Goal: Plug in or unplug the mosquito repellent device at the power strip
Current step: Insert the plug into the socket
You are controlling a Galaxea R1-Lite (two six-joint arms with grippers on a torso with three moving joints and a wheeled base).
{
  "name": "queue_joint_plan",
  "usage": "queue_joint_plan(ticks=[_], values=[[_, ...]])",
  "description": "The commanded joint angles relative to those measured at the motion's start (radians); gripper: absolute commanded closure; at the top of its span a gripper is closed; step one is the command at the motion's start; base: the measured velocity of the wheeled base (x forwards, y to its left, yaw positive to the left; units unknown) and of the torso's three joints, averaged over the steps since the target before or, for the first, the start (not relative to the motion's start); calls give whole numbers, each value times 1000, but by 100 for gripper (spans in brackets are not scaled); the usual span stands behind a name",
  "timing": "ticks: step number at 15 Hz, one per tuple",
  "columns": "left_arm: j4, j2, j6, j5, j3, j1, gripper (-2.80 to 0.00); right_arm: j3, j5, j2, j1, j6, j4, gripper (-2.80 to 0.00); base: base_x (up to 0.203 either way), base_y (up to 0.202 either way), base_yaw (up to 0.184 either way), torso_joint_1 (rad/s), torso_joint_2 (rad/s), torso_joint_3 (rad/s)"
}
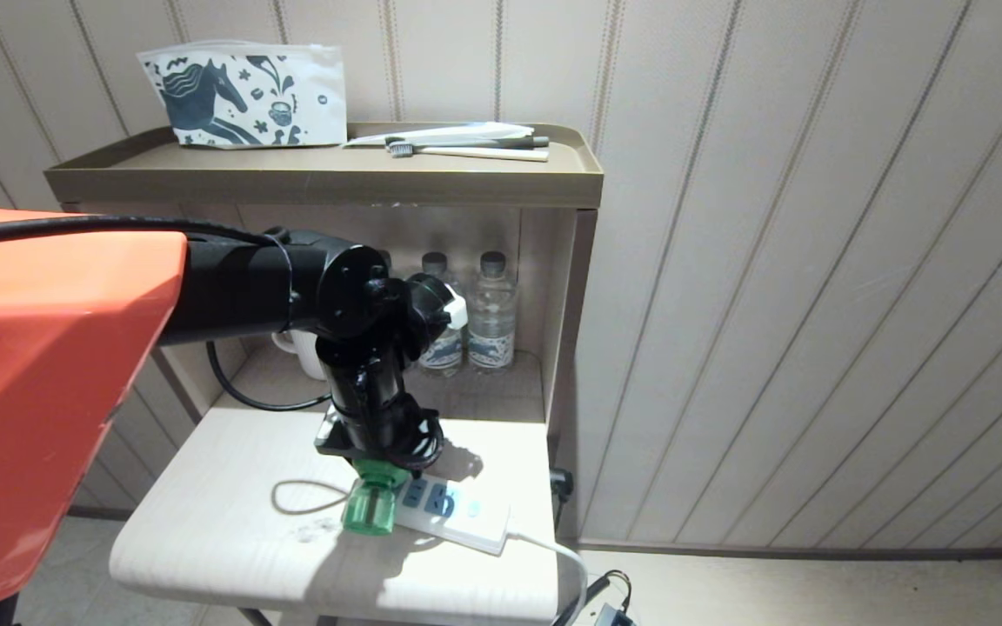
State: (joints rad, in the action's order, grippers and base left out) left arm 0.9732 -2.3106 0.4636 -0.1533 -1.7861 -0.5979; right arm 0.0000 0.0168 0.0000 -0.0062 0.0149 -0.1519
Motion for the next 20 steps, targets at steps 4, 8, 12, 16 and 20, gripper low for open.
queue_joint_plan(ticks=[4,8,12,16,20], values=[[-1,-31,3,7,20,0,0,0,0,0,0,0,-1,0,0,0,0,0,0,0],[-2,-47,3,5,2,4,0,0,0,0,0,0,-1,0,0,0,0,0,0,0],[13,-55,-14,0,-15,3,0,0,0,0,0,0,-1,0,0,0,0,0,0,0],[68,-49,-69,0,-36,6,0,0,0,0,0,0,-1,0,0,0,0,0,0,0],[75,-45,-133,0,-38,10,0,0,0,0,0,0,-1,0,0,0,0,0,0,0]])
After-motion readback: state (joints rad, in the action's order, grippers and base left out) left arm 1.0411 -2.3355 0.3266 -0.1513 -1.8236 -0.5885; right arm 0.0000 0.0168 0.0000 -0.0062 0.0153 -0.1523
